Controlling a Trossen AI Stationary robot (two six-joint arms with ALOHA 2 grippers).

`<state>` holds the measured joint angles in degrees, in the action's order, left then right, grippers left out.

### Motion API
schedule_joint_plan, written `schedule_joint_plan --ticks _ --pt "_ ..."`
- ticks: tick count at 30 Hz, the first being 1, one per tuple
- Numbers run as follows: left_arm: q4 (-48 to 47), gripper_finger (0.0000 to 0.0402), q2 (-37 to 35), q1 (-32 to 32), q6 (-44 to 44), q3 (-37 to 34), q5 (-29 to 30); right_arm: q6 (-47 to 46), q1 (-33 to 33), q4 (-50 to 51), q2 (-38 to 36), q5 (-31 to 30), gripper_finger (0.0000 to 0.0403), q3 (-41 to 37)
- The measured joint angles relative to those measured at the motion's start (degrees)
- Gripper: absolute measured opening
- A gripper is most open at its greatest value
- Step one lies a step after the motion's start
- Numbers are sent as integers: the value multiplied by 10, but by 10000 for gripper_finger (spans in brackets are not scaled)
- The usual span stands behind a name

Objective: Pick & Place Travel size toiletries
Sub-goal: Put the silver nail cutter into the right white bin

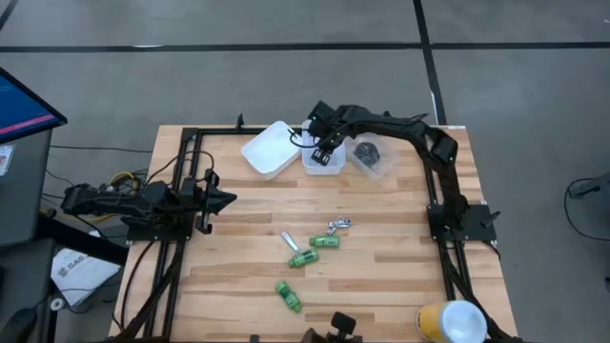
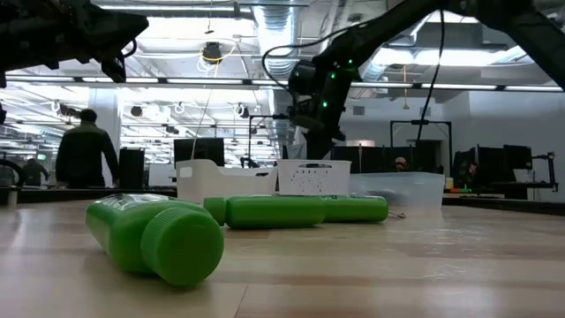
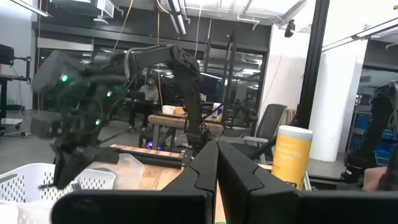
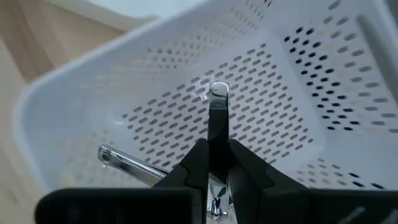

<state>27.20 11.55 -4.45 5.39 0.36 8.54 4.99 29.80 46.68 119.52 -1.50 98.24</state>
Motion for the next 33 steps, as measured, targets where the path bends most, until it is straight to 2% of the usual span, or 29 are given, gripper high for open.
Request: schedule_joint_plan --ticks 5,10,16,19,22,25,28,33 --pt "0 2 0 0 0 0 0 1 0 -2 6 0 43 0" --pt "3 2 0 0 0 0 0 1 3 -5 6 0 75 0" --pt "3 2 0 0 0 0 0 10 4 23 4 3 161 0" --pt "3 2 0 0 0 0 0 40 2 57 -25 46 213 -1" --pt "3 2 0 0 0 0 0 49 -5 102 -76 103 246 1" --pt "3 2 0 0 0 0 0 58 -28 159 -124 136 253 1" --pt "3 2 0 0 0 0 0 61 -62 208 -167 137 251 -5" --pt "3 2 0 0 0 0 0 39 -136 211 -221 137 247 -85"
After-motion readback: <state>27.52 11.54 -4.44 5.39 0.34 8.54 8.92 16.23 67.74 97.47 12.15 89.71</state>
